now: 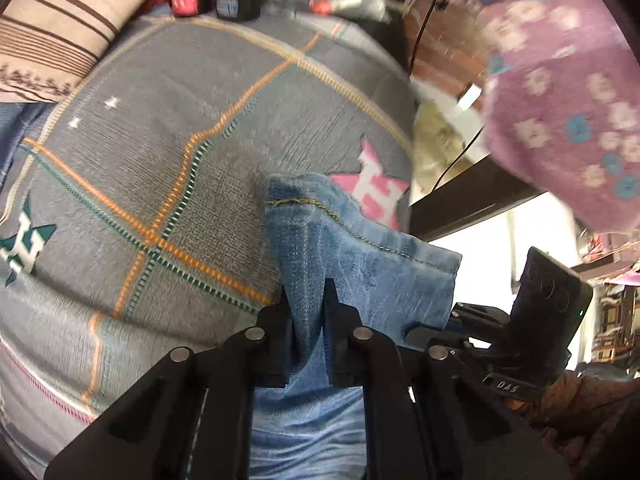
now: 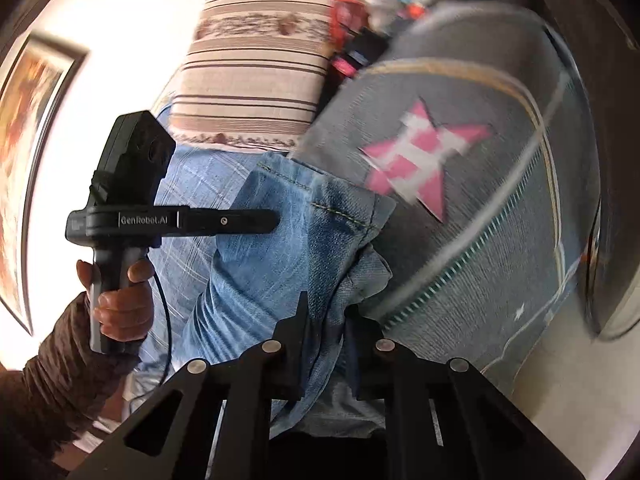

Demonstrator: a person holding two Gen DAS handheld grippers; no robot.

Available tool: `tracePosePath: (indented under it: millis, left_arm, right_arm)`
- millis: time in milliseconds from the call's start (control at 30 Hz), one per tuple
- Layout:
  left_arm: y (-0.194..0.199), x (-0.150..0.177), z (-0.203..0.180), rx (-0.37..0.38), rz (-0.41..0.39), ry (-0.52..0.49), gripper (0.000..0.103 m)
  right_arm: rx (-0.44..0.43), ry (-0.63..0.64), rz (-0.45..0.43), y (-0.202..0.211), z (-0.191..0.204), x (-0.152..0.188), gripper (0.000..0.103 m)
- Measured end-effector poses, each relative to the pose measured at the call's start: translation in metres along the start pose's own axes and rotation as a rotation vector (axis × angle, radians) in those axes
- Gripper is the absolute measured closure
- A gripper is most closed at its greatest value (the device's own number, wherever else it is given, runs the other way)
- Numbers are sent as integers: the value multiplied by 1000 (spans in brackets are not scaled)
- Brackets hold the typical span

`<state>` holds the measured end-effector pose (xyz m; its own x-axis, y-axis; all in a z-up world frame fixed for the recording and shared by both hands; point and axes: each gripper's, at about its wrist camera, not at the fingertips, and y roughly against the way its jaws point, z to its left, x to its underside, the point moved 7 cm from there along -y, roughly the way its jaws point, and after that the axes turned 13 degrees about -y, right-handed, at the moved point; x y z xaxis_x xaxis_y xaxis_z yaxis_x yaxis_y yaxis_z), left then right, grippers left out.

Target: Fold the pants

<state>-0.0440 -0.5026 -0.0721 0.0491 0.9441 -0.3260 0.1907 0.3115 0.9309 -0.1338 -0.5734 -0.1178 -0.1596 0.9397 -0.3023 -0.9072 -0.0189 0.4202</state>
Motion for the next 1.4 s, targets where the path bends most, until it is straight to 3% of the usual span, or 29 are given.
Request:
tracePosePath:
  millis: [233,400,500,633,800,933,1033,1100,1167,1200,1300,1400]
  left_arm:
    - [53,21,8,-9,-92,93,93]
    - [79,61,21,-42,-140,190,93]
    - [89,93,31,-46,-160,261,92]
    - [97,146,46,-68,-166,369,83]
    - [96,224,70,-101,-115,544,77]
    - [105,274,79,-51,-144,688,73]
    - [111,293,73,11,-216,752,61]
    - [114,296,66,60,-259,766,57]
    - [118,291,52,122,-313,754,51]
    - [119,287,49,125,-322,749,47]
    - [118,274,41,114,-327,724,44]
    - [116,260,38,85,-309,709,41]
  right_arm:
    - [8,217,-33,21,57,6,89]
    - [10,378,-19,20,104,31,90]
    - [-5,483,24,13,133,56,89]
    - [8,662,98,-2,162,100,89]
    - [59,805,274,-37,175,160,84]
    - [122,795,480,-64,162,193,77]
    - [132,791,540,-63,155,201,76]
    - [112,746,565,-58,156,199,69]
    - [80,691,579,-48,158,193,49]
    - [78,687,570,-44,160,189,45]
    - [27,660,551,-22,167,181,44]
    - [7,419,556,-20,155,157,37]
